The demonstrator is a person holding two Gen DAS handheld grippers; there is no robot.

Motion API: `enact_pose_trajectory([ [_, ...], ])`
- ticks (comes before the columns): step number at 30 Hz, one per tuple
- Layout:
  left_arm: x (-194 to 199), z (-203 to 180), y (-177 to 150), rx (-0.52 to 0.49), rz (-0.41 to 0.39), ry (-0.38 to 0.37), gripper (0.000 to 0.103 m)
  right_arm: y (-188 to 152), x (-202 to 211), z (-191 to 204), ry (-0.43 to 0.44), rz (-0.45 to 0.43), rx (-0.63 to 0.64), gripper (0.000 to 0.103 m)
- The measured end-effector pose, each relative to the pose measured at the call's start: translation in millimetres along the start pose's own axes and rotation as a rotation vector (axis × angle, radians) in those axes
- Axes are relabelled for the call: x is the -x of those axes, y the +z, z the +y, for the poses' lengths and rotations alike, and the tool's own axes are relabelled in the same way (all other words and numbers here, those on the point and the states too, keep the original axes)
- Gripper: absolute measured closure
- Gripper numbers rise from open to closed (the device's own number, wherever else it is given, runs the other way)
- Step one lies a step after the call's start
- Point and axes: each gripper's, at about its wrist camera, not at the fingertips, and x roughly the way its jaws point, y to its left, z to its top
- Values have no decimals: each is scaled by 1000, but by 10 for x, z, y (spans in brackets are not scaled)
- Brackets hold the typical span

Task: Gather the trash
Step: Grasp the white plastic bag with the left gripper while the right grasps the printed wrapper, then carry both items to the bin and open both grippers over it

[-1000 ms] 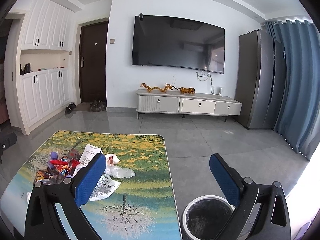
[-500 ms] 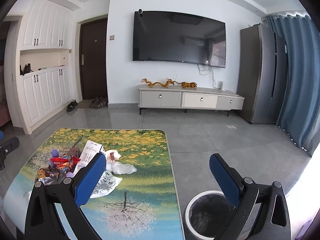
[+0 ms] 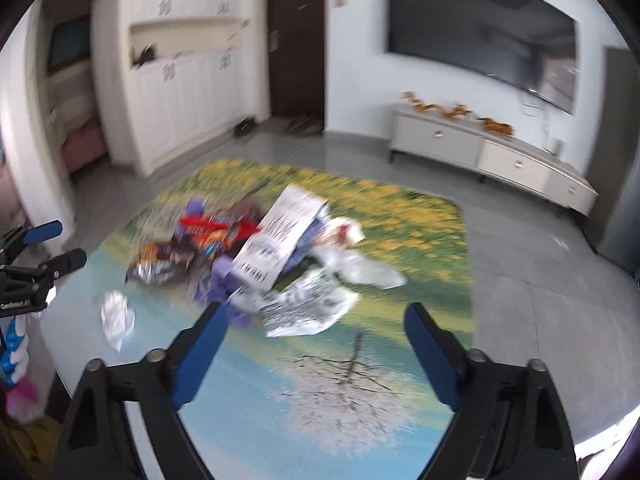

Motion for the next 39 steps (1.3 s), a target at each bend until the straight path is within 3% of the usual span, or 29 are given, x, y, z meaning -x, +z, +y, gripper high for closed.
enact_pose_trajectory([
  [1,-74,27,-94,4,41,-21,9,-6,-85,56,11,18,21,29],
  [4,-247,24,-299,14,121,-68,9,-29,-341,163,13,69,90,37],
  [8,-411,-58,-374,8,166,-92,11,-24,-574,251,7,107,160,45],
  [10,-490,-78,-395,8,191,-98,17,-28,-660,258,5,129,183,51],
  [13,-599,-63,-439,26,237,-112,34,-40,-779,241,14,160,196,60],
  [18,-653,-42,-484,37,256,-134,77,-64,-810,234,45,175,197,81],
  [19,-640,-26,-481,49,257,-147,80,-72,-786,238,47,171,199,82],
  [24,-492,35,-434,73,210,-161,86,-73,-542,244,86,118,176,83],
  [31,-132,-74,-146,44,102,-212,86,29,65,43,204,-37,28,83],
  [35,-10,-401,146,-31,53,-258,86,4,384,-226,185,-112,-50,83],
  [39,27,-1026,470,-136,39,-347,86,-171,641,-800,77,-151,-169,83],
])
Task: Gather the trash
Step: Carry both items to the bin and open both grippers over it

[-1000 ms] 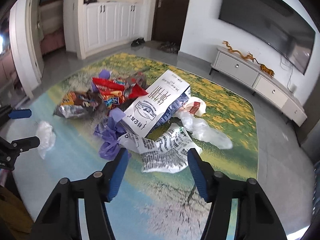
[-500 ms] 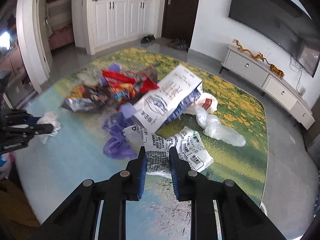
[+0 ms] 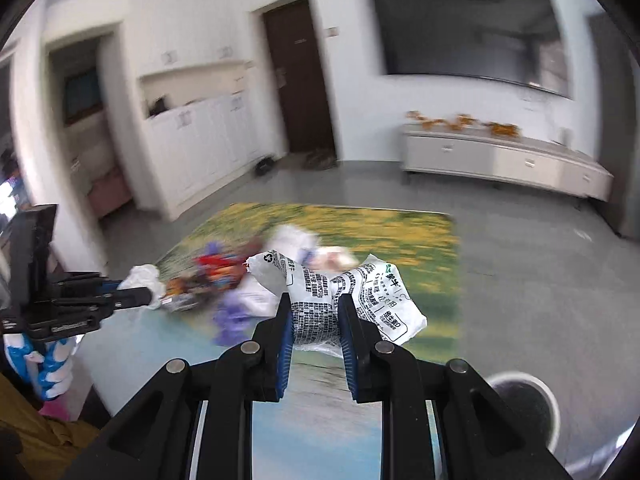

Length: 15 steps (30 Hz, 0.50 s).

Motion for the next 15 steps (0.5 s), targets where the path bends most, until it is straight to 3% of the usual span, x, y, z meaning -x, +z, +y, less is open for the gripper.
enact_pose_trajectory([
  [6,-528,-970,563,-120,46,-129,86,-306,185,-1039,-134,2,-218,83],
  [10,-1054,-1723,893,-208,87,-170,86,-584,130,-1672,-171,27,-363,83],
  [15,-1724,-2362,1037,-252,159,-197,83,-950,-20,-2290,-176,74,-523,80],
])
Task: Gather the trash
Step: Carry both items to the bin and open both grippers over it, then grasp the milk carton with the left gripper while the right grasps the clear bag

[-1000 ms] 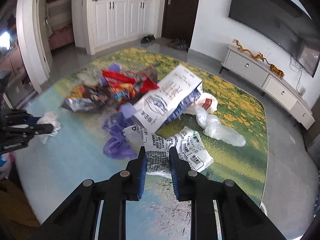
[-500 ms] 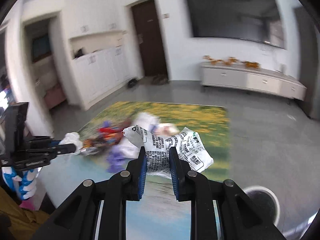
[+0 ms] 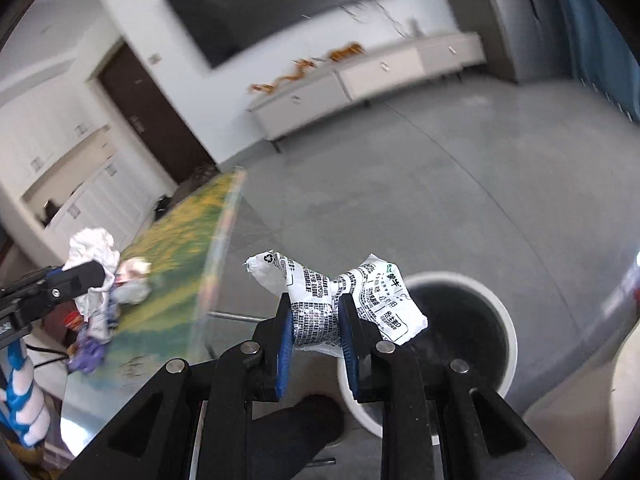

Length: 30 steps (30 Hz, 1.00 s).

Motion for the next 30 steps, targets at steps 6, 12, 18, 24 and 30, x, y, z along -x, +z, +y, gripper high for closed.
enact_pose_trajectory([
  [6,-657,-243,142,10,66,-59,63,-48,-237,-556,-107,50,-93,61],
  [12,-699,-168,164,48,60,-117,54,-95,-6,-535,-186,20,-82,60],
  [18,-139,120,111,85,-19,-100,54,10,232,-30,-170,-36,-5,60],
  [24,559,772,-104,132,-105,-5,53,145,368,996,-34,-71,173,60],
  [30,1029,1725,-441,239,-121,112,53,240,64,1867,81,-38,302,60],
])
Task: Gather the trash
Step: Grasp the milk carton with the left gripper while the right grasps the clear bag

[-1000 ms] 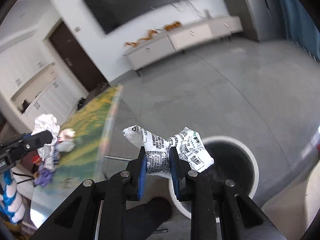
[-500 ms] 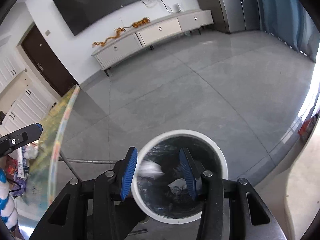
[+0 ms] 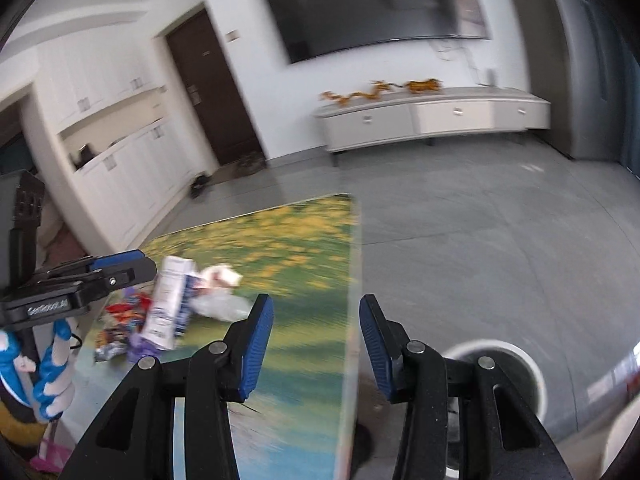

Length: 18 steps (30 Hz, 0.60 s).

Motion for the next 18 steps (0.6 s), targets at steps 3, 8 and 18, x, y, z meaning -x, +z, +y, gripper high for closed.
enact_pose_trajectory([
  [3,126,489,-27,46,-8,60,48,87,-320,270,35,42,43,60],
  [8,34,884,-59,92,19,90,44,81,-825,485,78,122,72,58],
  [18,-539,989,-134,106,121,115,44,-86,-1531,510,131,239,24,58],
])
